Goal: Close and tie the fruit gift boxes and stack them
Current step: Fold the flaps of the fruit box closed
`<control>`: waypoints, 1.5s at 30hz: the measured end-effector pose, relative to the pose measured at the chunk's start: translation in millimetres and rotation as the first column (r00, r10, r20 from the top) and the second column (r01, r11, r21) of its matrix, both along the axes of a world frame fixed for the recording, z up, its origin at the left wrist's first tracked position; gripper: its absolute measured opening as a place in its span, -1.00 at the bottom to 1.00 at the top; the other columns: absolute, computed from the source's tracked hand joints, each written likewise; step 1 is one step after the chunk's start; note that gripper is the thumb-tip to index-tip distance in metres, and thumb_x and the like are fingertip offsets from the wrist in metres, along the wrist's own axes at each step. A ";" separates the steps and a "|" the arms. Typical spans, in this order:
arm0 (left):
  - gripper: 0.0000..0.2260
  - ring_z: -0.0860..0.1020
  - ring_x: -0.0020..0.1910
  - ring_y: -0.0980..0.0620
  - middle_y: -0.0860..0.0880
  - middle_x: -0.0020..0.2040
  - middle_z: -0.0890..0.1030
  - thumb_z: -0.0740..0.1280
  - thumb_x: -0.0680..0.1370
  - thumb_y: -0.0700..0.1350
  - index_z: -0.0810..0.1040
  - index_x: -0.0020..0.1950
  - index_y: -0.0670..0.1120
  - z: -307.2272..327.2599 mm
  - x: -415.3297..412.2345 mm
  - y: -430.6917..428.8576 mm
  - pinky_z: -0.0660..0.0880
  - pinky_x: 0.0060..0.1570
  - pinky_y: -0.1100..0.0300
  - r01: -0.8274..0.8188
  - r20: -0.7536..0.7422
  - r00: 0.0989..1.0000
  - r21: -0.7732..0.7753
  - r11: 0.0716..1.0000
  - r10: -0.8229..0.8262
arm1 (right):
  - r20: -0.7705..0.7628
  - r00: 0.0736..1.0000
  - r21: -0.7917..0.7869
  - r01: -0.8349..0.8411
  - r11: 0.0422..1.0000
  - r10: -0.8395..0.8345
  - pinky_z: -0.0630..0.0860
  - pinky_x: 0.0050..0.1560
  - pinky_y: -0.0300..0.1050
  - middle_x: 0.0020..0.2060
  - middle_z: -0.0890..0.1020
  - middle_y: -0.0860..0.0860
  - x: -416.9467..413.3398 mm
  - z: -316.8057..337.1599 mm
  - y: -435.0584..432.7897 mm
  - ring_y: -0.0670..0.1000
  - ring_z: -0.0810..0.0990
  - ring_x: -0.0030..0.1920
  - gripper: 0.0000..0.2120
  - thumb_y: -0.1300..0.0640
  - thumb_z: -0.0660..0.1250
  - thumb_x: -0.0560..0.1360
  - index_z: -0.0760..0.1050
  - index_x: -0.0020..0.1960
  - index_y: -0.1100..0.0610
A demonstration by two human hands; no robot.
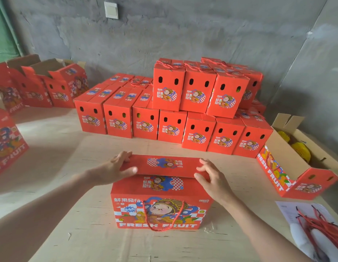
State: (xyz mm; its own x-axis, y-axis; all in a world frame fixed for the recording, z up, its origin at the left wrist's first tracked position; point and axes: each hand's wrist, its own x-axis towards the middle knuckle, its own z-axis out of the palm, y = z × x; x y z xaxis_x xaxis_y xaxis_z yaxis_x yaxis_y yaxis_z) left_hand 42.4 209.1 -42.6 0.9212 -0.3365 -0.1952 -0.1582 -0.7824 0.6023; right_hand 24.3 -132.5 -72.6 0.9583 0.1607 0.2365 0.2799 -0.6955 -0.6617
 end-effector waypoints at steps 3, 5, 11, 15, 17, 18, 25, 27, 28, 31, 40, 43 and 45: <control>-0.20 0.43 0.03 0.06 -0.01 0.16 0.46 0.13 0.22 0.51 0.33 0.23 -0.04 4.4 14.5 -14.8 0.42 -0.07 0.18 -0.086 0.164 0.986 0.278 0.957 0.040 | -0.102 0.989 -0.221 -0.128 0.967 0.107 0.19 0.42 -0.12 0.35 0.40 -0.07 15.1 15.8 -8.3 -0.09 0.24 0.43 -0.74 -0.02 0.32 0.53 0.43 0.15 0.09; -0.28 0.42 -0.03 0.09 0.00 0.14 0.46 0.19 0.20 0.51 0.32 0.12 0.01 7.7 23.1 -25.8 0.37 -0.17 0.23 -0.030 0.112 0.994 0.316 0.948 -0.006 | -0.216 0.963 -0.303 -0.222 0.927 0.160 0.29 0.35 -0.08 0.34 0.38 -0.11 26.7 29.0 -10.5 -0.10 0.30 0.37 -0.58 -0.13 0.31 0.51 0.33 0.30 -0.02; -0.03 0.28 0.32 0.00 0.03 0.40 0.30 0.21 0.23 0.53 0.01 0.54 0.15 4.5 36.5 -41.8 0.30 0.28 -0.01 0.129 0.025 0.988 0.404 0.906 -0.152 | -0.375 0.894 -0.488 -0.416 0.768 0.246 0.08 0.49 0.01 0.53 0.07 -0.13 55.0 41.3 3.9 -0.06 0.05 0.51 -0.20 -0.34 0.26 0.46 -0.01 0.55 -0.12; -0.06 0.30 0.29 0.02 0.04 0.36 0.33 0.13 0.28 0.53 0.02 0.54 0.11 0.0 36.4 -41.5 0.28 0.27 0.05 0.154 0.064 0.977 0.435 0.887 -0.202 | -0.335 0.901 -0.620 -0.431 0.655 0.275 0.10 0.45 0.00 0.54 0.07 -0.06 54.8 38.0 0.3 0.01 0.08 0.51 -0.25 -0.39 0.13 0.48 -0.04 0.55 -0.15; -0.10 0.31 0.29 0.01 0.03 0.36 0.35 0.10 0.30 0.51 0.04 0.54 0.12 -1.1 35.1 -41.3 0.27 0.27 0.06 0.169 0.096 0.967 0.441 0.881 -0.234 | -0.322 0.902 -0.656 -0.431 0.620 0.286 0.10 0.45 0.02 0.54 0.06 -0.01 53.8 35.9 -0.2 0.06 0.08 0.51 -0.26 -0.39 0.07 0.49 -0.06 0.55 -0.14; -0.12 0.32 0.29 0.01 0.02 0.36 0.36 0.10 0.31 0.50 0.04 0.54 0.12 -1.1 34.6 -41.0 0.27 0.28 0.05 0.172 0.105 0.965 0.438 0.882 -0.240 | -0.313 0.902 -0.670 -0.431 0.605 0.296 0.10 0.45 0.02 0.53 0.07 0.01 53.7 35.6 0.1 0.07 0.09 0.51 -0.26 -0.40 0.03 0.49 -0.07 0.56 -0.13; -0.05 0.22 0.37 -0.02 0.04 0.43 0.23 0.07 0.23 0.55 -0.08 0.53 0.20 -0.4 36.0 -42.3 0.17 0.38 -0.02 0.188 0.025 0.974 0.472 0.861 -0.227 | -0.259 0.905 -0.644 -0.423 0.637 0.338 0.05 0.45 -0.03 0.51 0.11 -0.01 48.8 30.7 -2.7 0.06 0.10 0.48 -0.08 -0.51 -0.22 0.32 -0.09 0.56 -0.05; -0.01 0.22 0.36 -0.03 0.05 0.42 0.24 0.13 0.21 0.58 -0.10 0.53 0.21 2.9 38.9 -42.9 0.21 0.36 -0.03 0.194 -0.021 0.978 0.464 0.865 -0.208 | -0.253 0.903 -0.657 -0.423 0.624 0.346 0.07 0.44 -0.03 0.50 0.14 0.01 49.9 30.9 -1.9 0.07 0.13 0.47 -0.05 -0.50 -0.22 0.32 -0.11 0.57 0.00; -0.01 0.24 0.35 -0.02 0.05 0.40 0.26 0.17 0.22 0.58 -0.09 0.53 0.22 3.9 39.9 -43.2 0.25 0.33 -0.03 0.189 -0.023 0.979 0.460 0.868 -0.201 | -0.252 0.903 -0.668 -0.422 0.613 0.347 0.08 0.44 -0.02 0.50 0.14 0.03 50.1 31.2 -1.3 0.08 0.14 0.47 -0.05 -0.50 -0.22 0.33 -0.11 0.57 0.01; -0.08 0.26 0.34 -0.02 0.05 0.38 0.32 0.19 0.28 0.54 -0.02 0.53 0.22 3.1 40.3 -43.8 0.28 0.31 -0.04 0.168 0.014 0.981 0.438 0.883 -0.194 | -0.250 0.905 -0.689 -0.415 0.594 0.343 0.08 0.46 0.01 0.51 0.13 0.06 50.0 31.1 -1.8 0.10 0.13 0.48 -0.05 -0.49 -0.24 0.34 -0.08 0.57 0.04; -0.26 0.46 0.22 -0.06 -0.04 0.24 0.50 0.03 0.46 0.41 0.06 0.55 0.07 9.8 46.6 -44.4 0.33 0.23 0.08 0.236 0.106 0.934 0.533 0.813 -0.341 | -0.281 0.904 -0.651 -0.427 0.627 0.323 0.16 0.44 -0.01 0.52 0.19 0.00 60.2 42.2 4.0 0.05 0.20 0.48 -0.35 -0.31 -0.04 0.57 0.02 0.55 -0.02; -0.28 0.47 0.19 -0.05 -0.04 0.22 0.51 0.01 0.48 0.38 0.05 0.55 0.06 8.0 49.9 -47.3 0.33 0.22 0.11 0.229 0.130 0.920 0.588 0.776 -0.370 | -0.293 0.912 -0.686 -0.409 0.601 0.286 0.25 0.38 0.08 0.48 0.27 0.08 58.0 44.6 16.3 0.14 0.30 0.42 -0.22 -0.47 -0.14 0.43 -0.05 0.55 -0.14; -0.26 0.47 0.19 -0.05 -0.04 0.23 0.51 -0.03 0.45 0.40 0.06 0.55 0.06 7.3 51.5 -48.4 0.34 0.21 0.11 0.225 0.135 0.917 0.601 0.767 -0.375 | -0.220 0.932 -0.717 -0.356 0.599 0.289 0.37 0.27 0.09 0.33 0.44 0.18 57.2 42.5 24.8 0.20 0.44 0.29 -0.21 -0.48 -0.21 0.37 -0.02 0.53 -0.20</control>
State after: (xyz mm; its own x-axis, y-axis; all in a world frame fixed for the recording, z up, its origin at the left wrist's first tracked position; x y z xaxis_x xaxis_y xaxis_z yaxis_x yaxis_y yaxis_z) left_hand 93.8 160.7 -35.3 0.8334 -0.5019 -0.2314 -0.5193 -0.8544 -0.0171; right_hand 81.6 -107.7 -30.1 0.8177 0.5499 -0.1701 0.5580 -0.8298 -0.0004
